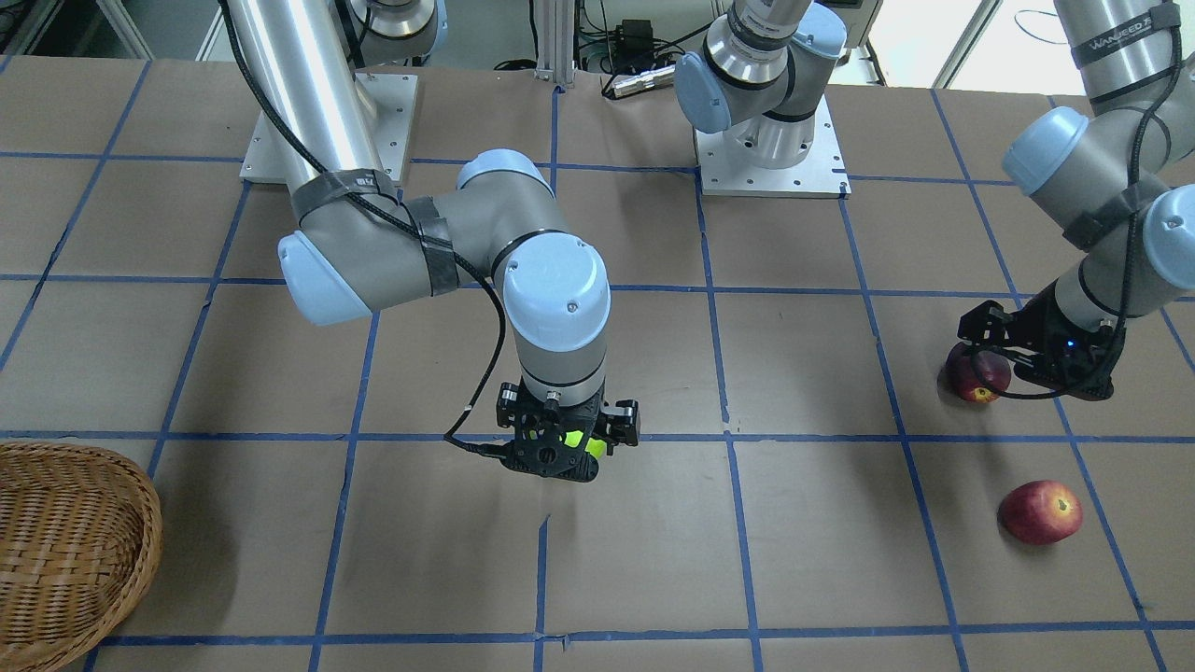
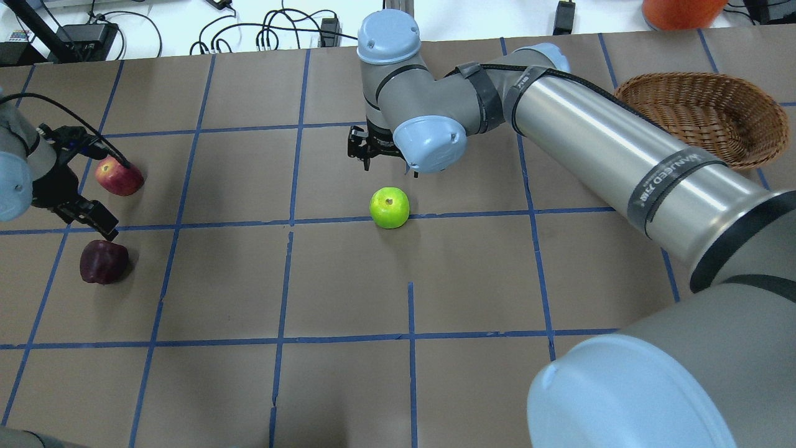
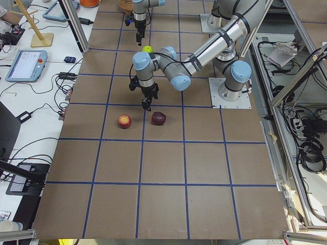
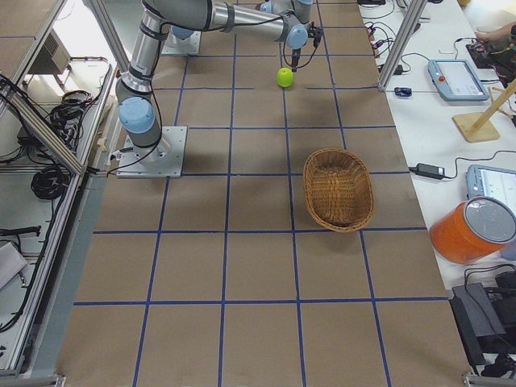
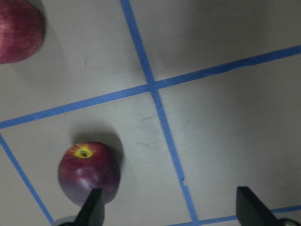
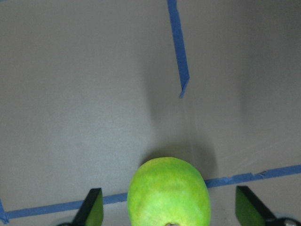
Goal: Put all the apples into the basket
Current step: 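Grasp the green apple with the right gripper while the left reaches away, then drop green apple in basket with right gripper while left centers dark red apple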
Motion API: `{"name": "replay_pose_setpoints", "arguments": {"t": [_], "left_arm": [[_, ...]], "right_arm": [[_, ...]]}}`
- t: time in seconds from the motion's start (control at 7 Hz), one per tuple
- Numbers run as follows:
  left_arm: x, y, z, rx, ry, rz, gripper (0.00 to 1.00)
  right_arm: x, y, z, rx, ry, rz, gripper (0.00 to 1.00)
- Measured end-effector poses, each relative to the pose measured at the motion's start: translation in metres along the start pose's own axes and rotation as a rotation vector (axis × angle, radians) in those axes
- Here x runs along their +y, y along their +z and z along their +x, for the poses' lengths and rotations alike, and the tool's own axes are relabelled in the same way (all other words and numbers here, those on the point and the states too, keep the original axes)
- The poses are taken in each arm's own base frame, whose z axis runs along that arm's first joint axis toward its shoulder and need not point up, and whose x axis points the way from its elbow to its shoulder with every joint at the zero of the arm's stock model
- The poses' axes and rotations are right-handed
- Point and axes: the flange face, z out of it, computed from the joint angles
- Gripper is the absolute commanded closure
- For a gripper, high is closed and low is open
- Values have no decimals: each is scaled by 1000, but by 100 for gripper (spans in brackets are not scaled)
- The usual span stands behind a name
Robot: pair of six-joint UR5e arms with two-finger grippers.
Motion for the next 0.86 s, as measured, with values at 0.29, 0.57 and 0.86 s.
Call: {"name": "replay_pose_setpoints", "arguments": {"t": [0.29,0.57,0.86], "left_arm": [[19,47,-5,1,12,44,0],[16,80,-9,3,14,49,9],[12,90,-11,12,8,42,56]], "right_arm": [[0,28,-2,14,1,-36,0],[7,50,-2,9,3,-94,2],[11,62,-2,5,4,-125,100]]}}
